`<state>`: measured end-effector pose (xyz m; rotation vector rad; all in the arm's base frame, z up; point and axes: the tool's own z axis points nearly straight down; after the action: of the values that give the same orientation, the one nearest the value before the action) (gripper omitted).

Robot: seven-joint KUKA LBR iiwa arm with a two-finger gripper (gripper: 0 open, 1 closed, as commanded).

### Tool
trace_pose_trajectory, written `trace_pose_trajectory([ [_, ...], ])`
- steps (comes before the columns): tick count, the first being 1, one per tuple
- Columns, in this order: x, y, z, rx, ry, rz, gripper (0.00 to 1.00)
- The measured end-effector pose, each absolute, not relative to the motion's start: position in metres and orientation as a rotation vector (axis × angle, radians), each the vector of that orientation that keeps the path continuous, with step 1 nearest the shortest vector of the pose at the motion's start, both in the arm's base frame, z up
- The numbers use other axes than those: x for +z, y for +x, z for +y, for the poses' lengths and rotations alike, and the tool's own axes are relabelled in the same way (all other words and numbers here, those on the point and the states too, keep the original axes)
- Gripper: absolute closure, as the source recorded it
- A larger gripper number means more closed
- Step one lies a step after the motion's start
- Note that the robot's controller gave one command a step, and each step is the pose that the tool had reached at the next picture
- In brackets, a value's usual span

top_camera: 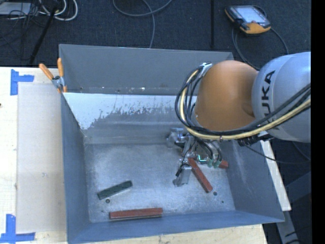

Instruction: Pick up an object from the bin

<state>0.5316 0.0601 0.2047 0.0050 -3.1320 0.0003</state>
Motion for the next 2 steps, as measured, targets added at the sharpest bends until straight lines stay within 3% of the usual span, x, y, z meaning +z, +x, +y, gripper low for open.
trace_pose_trajectory([
  [1,0.209,0.533,0.06,-0.001,0.001,-3.14,0.0],
  [2,0.16,0.515,0.09,0.0,0.204,-3.136,0.0],
])
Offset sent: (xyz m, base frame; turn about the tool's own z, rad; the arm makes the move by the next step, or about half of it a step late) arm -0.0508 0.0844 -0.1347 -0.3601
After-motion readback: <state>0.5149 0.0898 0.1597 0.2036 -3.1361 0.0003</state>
